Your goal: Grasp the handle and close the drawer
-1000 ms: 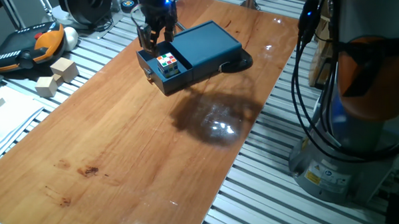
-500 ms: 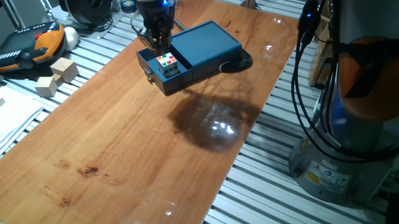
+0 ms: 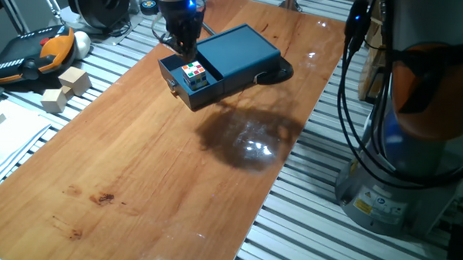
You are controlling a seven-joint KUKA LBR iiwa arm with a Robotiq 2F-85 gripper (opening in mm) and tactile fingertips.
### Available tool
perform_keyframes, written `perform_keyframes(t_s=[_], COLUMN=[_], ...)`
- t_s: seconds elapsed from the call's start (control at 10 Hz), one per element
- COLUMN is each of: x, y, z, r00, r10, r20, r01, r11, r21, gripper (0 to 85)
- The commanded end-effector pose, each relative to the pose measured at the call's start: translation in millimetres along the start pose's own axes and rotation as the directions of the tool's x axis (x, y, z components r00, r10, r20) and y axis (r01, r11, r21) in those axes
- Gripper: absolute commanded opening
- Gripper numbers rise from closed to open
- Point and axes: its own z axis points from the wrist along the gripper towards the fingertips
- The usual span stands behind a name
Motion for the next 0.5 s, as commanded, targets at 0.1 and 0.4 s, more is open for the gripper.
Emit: perform_keyframes(t_s=[0.1,0.4], x=[-2.1,-3.4], y=[-0.2,-2.2], z=[2.4,4.8], r00=[0.995,0.967], r10=[0.095,0.254], r20=[-0.008,-0.035], r01=[-0.095,-0.253], r11=[0.995,0.967], r21=[0.007,0.007], gripper=[2.0,2.0])
